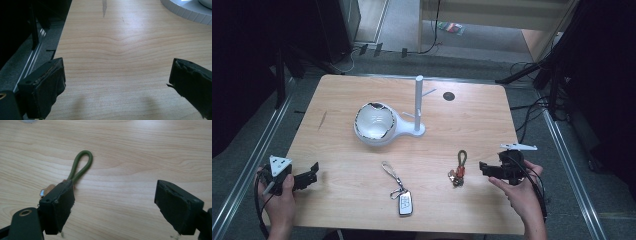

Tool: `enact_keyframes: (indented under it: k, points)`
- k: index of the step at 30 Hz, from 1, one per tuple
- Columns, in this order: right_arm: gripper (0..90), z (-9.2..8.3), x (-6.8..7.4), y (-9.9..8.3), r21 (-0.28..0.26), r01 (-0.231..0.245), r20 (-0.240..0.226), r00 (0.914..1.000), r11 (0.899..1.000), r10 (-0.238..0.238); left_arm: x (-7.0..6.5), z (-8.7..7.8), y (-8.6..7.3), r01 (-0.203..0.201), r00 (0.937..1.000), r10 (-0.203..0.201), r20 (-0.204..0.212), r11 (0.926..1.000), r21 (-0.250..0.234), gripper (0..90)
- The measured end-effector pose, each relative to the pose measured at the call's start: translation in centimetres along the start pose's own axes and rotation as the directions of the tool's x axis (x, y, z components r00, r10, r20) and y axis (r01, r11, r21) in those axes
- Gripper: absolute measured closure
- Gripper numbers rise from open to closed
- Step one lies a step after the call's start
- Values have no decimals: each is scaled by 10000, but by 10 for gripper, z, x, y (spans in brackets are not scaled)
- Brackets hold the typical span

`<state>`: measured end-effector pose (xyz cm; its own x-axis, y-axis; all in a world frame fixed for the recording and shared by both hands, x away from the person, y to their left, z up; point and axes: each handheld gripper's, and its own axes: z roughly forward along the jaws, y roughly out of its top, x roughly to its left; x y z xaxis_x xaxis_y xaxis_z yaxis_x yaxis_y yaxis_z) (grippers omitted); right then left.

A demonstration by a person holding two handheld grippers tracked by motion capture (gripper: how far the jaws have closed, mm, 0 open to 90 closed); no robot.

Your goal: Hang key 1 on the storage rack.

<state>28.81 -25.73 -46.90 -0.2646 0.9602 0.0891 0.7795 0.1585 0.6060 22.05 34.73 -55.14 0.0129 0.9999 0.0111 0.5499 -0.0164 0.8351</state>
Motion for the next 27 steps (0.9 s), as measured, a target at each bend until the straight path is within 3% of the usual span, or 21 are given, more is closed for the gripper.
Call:
enact_keyframes:
  k: [4, 7, 10, 13, 14, 16, 17, 19, 20, 22, 23, 27]
  points:
    - [166, 4, 11, 10, 268, 322, -54, 9995, 9991, -320, 0, 2, 1, -20, 10000, 20, 38, 10000, 90, 8]
    - [205, 10, 20, 15, 707, 596, -454, 9974, 9957, -565, -1, 2, 1, -71, 9999, 70, 77, 9999, 99, 8]
    - [220, 20, 29, 19, 1330, 995, -430, 9946, 9861, -946, 0, 2, 1, -14, 9999, 12, 164, 9999, 144, 8]
    - [220, 27, 35, 22, 1890, 874, -556, 9954, 9781, -782, 0, 3, 2, 20, 9998, -23, 200, 9999, 159, 8]
    - [216, 35, 40, 25, 2313, 959, -525, 9949, 9681, -860, 0, 3, 2, 4, 9998, -7, 209, 9999, 163, 8]
    - [212, 38, 40, 26, 2373, 1043, -544, 9941, 9658, -940, 0, 3, 2, -16, 9998, 12, 220, 9999, 168, 8]
    - [200, 44, 42, 30, 2626, 1058, -378, 9943, 9591, -994, 0, 3, 2, -54, 9997, 50, 226, 9998, 181, 8]
    - [202, 46, 42, 31, 2632, 991, -321, 9951, 9596, -939, 0, 3, 2, -84, 9997, 79, 229, 9998, 201, 8]
    - [204, 48, 41, 34, 2626, 676, -270, 9977, 9625, -627, -1, 4, 2, -138, 9996, 132, 250, 9996, 242, 8]
    - [206, 49, 41, 35, 2627, 625, -298, 9979, 9629, -567, -1, 4, 2, -156, 9996, 150, 236, 9996, 256, 8]
    - [217, 51, 42, 35, 2663, 341, -245, 9993, 9633, -286, -1, 5, 2, -155, 9995, 147, 272, 9995, 282, 8]
    - [235, 55, 45, 33, 3004, -235, -290, 9990, 9535, 338, 0, 4, 2, -91, 9994, 82, 333, 9996, 285, 8]
